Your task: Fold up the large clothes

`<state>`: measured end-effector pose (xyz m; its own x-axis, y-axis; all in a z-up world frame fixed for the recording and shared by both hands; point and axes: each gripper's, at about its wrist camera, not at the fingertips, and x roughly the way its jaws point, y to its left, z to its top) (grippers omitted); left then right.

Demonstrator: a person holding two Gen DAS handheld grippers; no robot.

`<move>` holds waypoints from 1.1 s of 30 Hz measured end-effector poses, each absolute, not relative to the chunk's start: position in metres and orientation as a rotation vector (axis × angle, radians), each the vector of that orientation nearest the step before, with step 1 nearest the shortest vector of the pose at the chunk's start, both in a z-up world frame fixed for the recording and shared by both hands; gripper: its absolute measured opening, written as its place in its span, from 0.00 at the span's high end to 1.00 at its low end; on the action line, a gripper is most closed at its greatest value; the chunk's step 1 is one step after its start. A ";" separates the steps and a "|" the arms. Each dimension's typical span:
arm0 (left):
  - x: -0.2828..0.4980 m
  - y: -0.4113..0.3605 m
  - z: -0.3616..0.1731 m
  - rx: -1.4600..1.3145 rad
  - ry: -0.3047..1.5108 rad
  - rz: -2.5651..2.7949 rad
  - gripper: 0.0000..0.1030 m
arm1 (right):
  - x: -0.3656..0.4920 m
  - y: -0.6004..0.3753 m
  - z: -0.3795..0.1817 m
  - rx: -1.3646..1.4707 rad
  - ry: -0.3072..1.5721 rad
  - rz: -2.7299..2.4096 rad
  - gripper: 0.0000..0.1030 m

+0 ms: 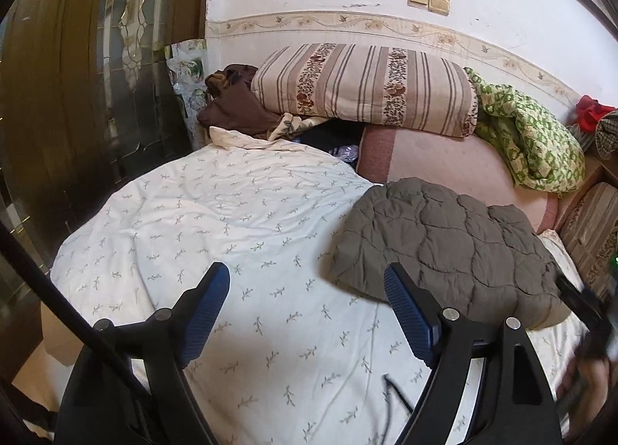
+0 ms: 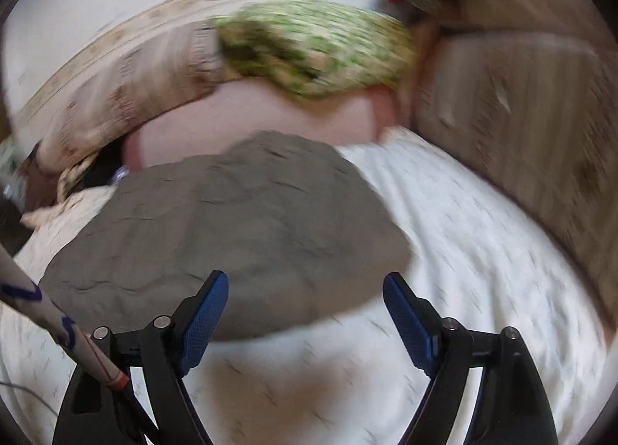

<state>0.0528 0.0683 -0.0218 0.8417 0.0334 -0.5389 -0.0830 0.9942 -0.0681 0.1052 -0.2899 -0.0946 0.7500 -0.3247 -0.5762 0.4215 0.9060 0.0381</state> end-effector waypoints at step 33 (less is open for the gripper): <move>0.096 0.025 -0.093 0.023 0.661 0.007 0.20 | 0.308 -0.248 -0.150 0.022 0.857 -0.202 0.08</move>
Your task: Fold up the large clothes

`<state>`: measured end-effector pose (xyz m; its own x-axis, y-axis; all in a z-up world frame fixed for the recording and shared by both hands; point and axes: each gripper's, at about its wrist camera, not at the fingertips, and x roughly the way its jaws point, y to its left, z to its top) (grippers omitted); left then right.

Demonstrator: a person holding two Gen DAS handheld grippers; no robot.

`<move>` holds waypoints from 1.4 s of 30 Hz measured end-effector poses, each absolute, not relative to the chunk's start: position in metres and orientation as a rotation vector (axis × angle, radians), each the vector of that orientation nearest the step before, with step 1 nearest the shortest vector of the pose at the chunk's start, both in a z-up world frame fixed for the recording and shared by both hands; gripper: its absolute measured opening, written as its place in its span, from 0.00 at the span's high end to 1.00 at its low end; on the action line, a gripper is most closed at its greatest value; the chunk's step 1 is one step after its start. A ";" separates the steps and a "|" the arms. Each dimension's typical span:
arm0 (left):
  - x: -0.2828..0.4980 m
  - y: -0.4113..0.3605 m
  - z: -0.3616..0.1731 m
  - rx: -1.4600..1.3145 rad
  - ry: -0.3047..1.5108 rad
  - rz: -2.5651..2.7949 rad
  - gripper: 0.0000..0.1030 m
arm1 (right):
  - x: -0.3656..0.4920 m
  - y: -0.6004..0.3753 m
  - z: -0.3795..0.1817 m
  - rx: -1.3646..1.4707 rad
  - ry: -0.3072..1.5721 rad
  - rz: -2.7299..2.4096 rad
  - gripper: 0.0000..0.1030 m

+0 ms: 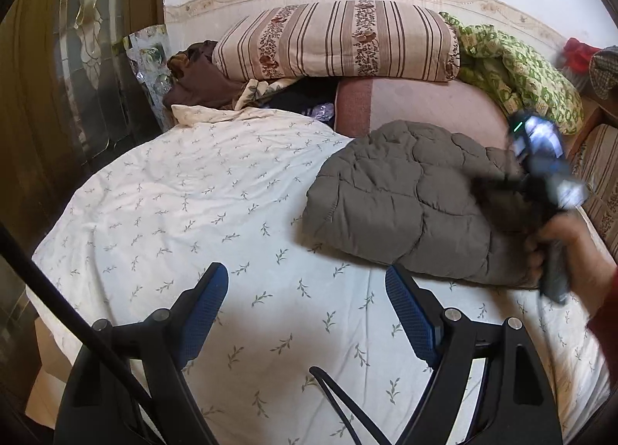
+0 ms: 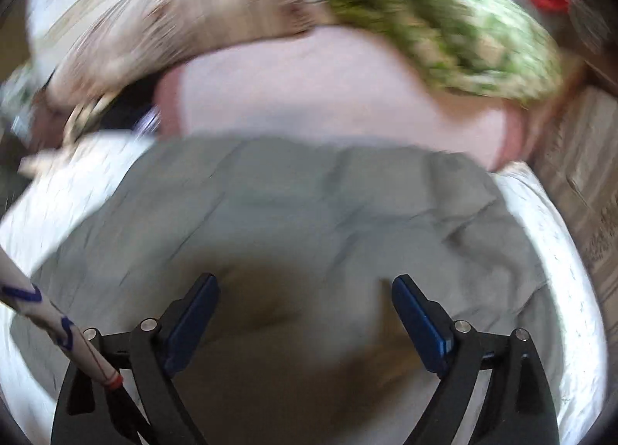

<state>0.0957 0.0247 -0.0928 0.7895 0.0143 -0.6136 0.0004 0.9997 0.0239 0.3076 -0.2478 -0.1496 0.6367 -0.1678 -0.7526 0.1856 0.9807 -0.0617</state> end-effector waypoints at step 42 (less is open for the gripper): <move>0.177 -0.003 -0.123 0.167 0.865 0.078 0.20 | 0.137 -0.448 -0.174 0.557 0.813 -0.423 0.00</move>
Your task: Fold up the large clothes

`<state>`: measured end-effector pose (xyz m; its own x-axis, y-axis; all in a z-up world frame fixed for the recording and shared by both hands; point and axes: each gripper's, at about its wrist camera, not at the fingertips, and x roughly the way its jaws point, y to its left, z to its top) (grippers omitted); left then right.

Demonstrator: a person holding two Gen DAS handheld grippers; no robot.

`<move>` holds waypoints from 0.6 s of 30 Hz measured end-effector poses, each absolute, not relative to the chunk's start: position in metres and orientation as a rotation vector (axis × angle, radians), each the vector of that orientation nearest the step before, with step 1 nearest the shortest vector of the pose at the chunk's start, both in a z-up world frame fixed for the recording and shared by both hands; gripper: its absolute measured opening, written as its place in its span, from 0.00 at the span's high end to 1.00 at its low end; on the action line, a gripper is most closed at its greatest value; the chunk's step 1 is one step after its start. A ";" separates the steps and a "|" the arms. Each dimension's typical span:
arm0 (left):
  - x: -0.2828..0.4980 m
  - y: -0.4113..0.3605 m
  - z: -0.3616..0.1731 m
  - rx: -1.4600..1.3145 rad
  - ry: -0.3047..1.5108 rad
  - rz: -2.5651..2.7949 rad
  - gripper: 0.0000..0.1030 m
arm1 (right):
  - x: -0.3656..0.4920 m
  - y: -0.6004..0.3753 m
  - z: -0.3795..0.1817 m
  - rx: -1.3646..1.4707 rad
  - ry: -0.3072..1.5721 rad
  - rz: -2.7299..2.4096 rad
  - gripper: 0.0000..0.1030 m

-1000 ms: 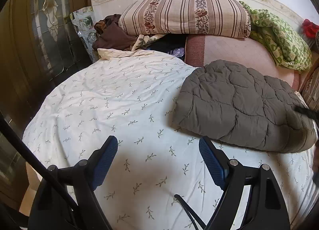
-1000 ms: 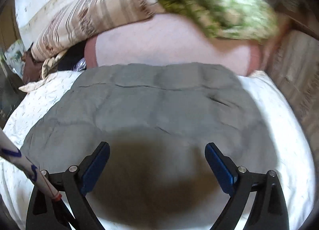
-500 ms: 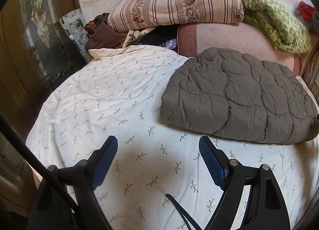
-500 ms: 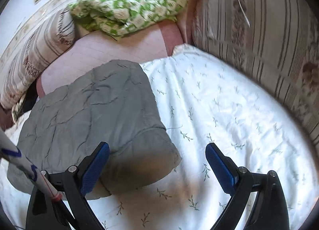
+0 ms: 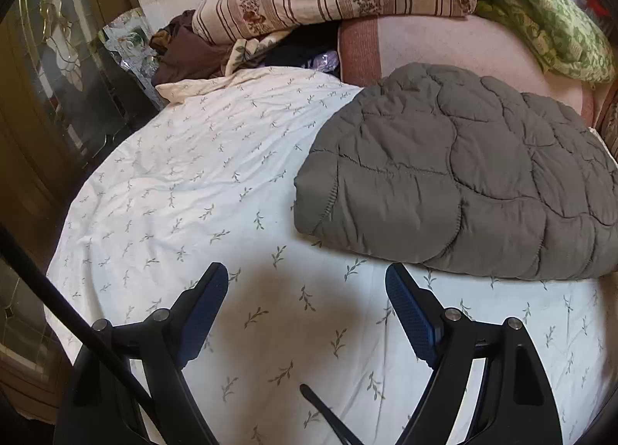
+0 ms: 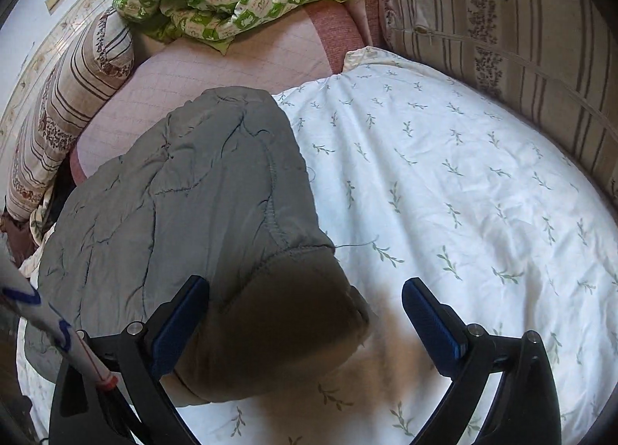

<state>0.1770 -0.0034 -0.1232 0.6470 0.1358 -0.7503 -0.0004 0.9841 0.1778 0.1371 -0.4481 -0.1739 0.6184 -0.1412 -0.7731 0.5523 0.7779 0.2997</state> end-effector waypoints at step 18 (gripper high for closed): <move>0.219 0.012 -0.128 0.138 0.873 0.129 0.20 | 0.150 -0.455 -0.191 0.654 0.824 -0.316 0.00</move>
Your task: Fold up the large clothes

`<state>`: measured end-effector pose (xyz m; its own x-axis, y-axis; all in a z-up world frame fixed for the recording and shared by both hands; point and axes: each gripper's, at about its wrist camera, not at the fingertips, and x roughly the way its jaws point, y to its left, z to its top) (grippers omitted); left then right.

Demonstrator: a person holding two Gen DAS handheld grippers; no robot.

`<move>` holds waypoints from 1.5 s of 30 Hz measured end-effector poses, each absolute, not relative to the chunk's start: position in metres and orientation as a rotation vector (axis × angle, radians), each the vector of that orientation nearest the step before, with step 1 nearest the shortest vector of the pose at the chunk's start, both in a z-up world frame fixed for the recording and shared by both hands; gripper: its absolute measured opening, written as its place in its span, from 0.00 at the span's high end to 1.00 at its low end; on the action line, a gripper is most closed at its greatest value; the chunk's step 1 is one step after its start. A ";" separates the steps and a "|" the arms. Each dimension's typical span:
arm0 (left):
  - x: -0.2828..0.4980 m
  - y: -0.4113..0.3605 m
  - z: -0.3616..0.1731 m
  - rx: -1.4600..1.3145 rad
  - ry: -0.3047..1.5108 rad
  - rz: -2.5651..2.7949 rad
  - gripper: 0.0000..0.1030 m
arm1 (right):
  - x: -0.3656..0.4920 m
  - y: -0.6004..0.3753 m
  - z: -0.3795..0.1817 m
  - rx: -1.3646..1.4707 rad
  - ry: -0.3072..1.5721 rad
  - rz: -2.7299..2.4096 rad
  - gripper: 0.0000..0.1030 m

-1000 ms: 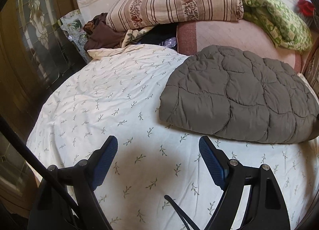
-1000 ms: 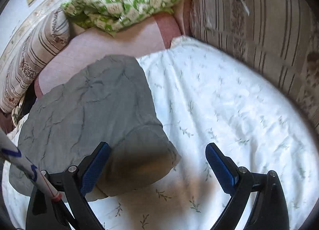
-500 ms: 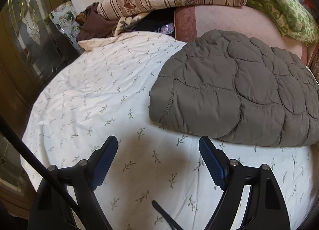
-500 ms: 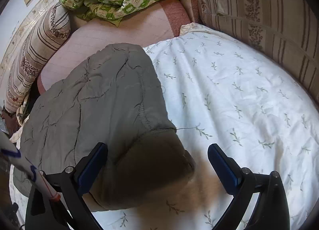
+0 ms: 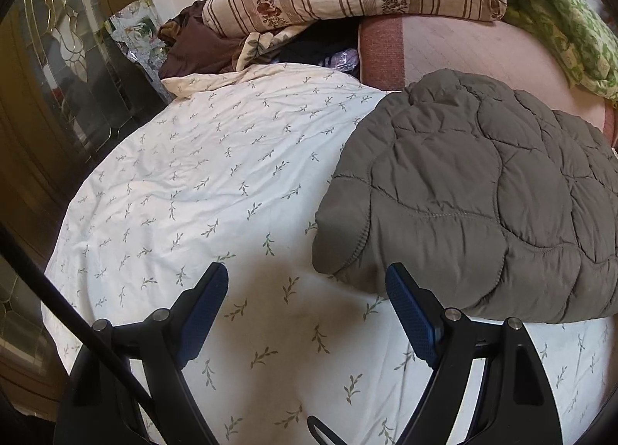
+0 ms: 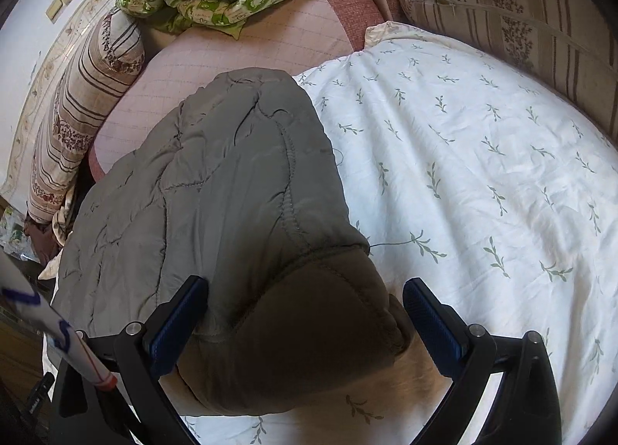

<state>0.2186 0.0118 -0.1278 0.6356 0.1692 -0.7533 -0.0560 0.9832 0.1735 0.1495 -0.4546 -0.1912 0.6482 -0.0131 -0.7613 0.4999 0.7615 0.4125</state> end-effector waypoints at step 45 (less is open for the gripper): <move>0.277 0.037 -0.160 -0.218 1.046 -0.253 0.43 | 0.139 -0.457 -0.186 0.694 0.869 -0.167 0.42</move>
